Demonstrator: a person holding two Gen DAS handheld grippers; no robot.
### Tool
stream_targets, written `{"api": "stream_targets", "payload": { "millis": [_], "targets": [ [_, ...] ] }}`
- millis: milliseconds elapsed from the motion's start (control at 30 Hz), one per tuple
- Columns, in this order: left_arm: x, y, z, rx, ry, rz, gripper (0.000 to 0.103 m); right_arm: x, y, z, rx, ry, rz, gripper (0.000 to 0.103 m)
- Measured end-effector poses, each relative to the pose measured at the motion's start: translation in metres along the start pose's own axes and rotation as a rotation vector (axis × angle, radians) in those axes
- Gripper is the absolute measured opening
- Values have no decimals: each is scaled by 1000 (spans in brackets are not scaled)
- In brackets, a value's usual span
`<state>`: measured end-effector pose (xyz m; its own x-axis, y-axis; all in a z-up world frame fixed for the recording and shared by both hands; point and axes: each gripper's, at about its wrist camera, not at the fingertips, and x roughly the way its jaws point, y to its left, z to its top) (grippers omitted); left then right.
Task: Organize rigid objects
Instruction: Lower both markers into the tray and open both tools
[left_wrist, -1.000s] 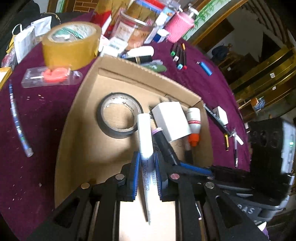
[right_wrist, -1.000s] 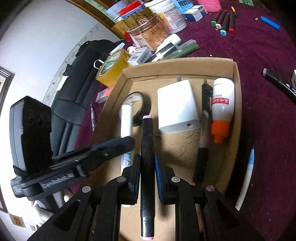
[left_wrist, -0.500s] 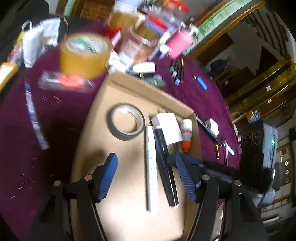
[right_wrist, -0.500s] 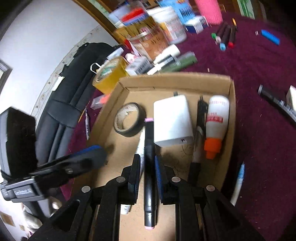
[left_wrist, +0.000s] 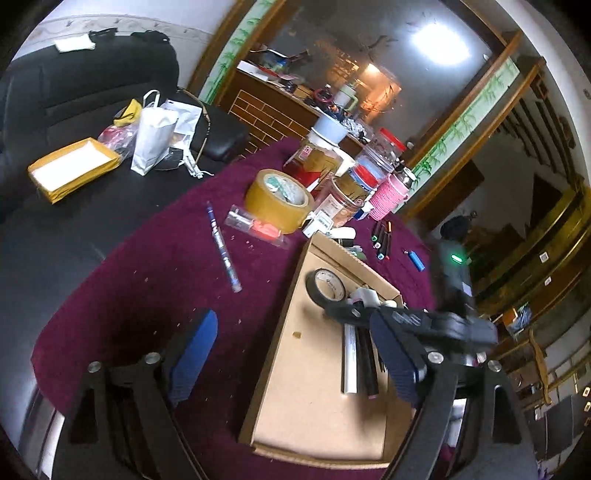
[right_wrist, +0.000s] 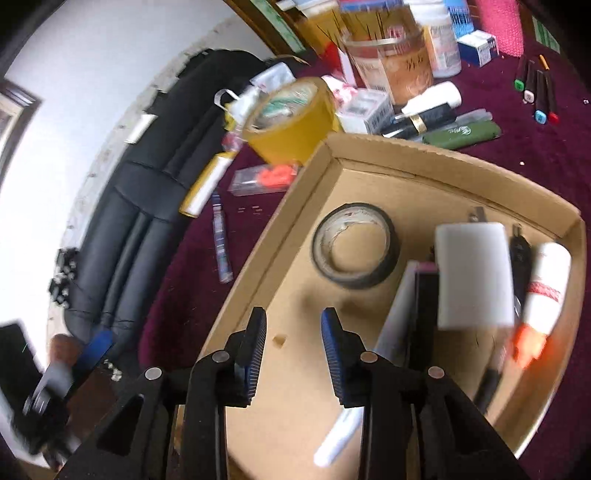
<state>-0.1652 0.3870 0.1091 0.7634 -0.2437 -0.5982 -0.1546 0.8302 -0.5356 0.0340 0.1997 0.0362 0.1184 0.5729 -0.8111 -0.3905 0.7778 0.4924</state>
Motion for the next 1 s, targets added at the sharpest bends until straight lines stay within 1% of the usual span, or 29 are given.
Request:
{"api": "stream_targets", "payload": {
  "millis": [67, 100, 167, 233, 267, 300, 333, 367, 400, 433, 467, 500, 533, 567, 600, 667, 733, 800, 833, 900, 967, 1000],
  "targets": [
    [-3, 0, -3, 12, -1, 3, 84, 5, 3, 12, -9, -16, -39, 34],
    [-2, -2, -4, 20, -2, 3, 84, 4, 6, 20, -25, -39, -72, 34],
    [2, -8, -5, 33, 5, -6, 84, -1, 9, 29, -36, -68, -68, 34],
    [4, -11, -8, 36, 16, -23, 84, -19, 17, 35, -51, -108, -45, 34],
    [5, -13, -9, 39, 18, -31, 84, -38, 22, 31, -77, -154, -39, 34],
    [7, -14, -10, 43, 20, -34, 84, -57, 28, 24, -113, -208, -58, 34],
    [8, -17, -12, 48, 22, -33, 84, -73, 34, 16, -155, -261, -90, 38],
    [11, -19, -13, 50, 25, -38, 84, -95, 41, 2, -218, -336, -140, 48],
    [11, -19, -15, 48, 28, -46, 84, -108, 43, -10, -256, -386, -172, 82],
    [13, -20, -16, 44, 30, -53, 84, -118, 42, -18, -266, -424, -185, 102],
    [14, -20, -17, 39, 31, -55, 84, -122, 38, -24, -256, -434, -183, 103],
    [14, -20, -19, 34, 31, -56, 84, -119, 31, -27, -224, -369, -193, 103],
    [16, -20, -21, 29, 32, -57, 84, -111, 25, -27, -197, -276, -168, 103],
    [17, -20, -23, 22, 36, -59, 84, -104, 21, -26, -181, -228, -121, 102],
    [17, -19, -25, 19, 40, -60, 84, -97, 17, -30, -167, -196, -87, 99],
    [15, -20, -29, 19, 44, -59, 84, -84, 14, -39, -163, -155, -106, 92],
    [11, -21, -32, 24, 42, -53, 84, -65, 14, -45, -165, -95, -122, 74],
    [6, -19, -34, 30, 34, -42, 84, -48, 12, -51, -160, -38, -133, 45],
    [3, -18, -34, 32, 27, -34, 84, -43, 14, -52, -166, -25, -135, 42],
    [-1, -16, -33, 34, 16, -24, 84, -34, 20, -57, -187, -17, -162, 42],
    [-3, -13, -32, 33, 6, -18, 84, -32, 25, -63, -204, -24, -165, 42],
    [-3, -11, -32, 30, 5, -20, 84, -31, 29, -63, -211, -30, -179, 42]
  ]
}}
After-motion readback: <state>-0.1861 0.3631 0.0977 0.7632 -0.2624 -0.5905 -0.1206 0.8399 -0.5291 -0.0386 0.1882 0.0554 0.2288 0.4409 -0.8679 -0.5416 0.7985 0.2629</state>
